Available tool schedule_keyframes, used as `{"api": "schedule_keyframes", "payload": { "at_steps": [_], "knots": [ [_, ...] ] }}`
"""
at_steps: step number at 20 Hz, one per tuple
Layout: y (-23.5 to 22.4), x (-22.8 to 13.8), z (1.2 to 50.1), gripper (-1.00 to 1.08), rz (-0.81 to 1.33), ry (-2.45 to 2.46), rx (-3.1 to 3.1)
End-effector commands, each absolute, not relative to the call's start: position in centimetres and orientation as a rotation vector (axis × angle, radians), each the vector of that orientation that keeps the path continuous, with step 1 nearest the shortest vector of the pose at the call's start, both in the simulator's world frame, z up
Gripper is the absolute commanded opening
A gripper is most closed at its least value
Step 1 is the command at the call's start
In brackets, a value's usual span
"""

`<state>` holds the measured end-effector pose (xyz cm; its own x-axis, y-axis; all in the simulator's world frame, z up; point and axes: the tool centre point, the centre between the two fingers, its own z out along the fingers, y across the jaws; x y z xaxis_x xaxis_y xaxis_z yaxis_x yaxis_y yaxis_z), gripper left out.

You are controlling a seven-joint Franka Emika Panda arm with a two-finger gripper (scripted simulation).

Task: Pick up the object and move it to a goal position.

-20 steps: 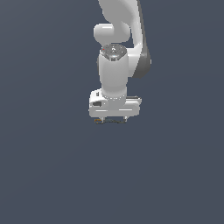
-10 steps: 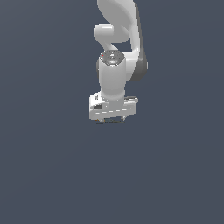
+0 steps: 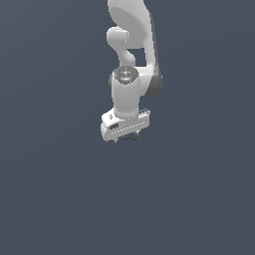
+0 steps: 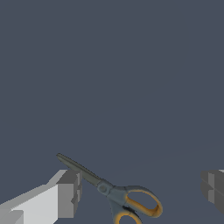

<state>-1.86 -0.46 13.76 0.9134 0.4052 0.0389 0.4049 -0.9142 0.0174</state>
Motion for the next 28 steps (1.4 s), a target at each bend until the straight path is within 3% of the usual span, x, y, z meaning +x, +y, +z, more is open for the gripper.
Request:
{"api": "schedule_keyframes", "payload": {
  "at_steps": [1, 28],
  "knots": [
    [-0.7, -2.5, 12.9, 1.0, 0.057, 0.755, 3.037],
    [-1.4, -8.9, 6.1, 1.0, 0.001, 1.677, 2.654]
  ]
}}
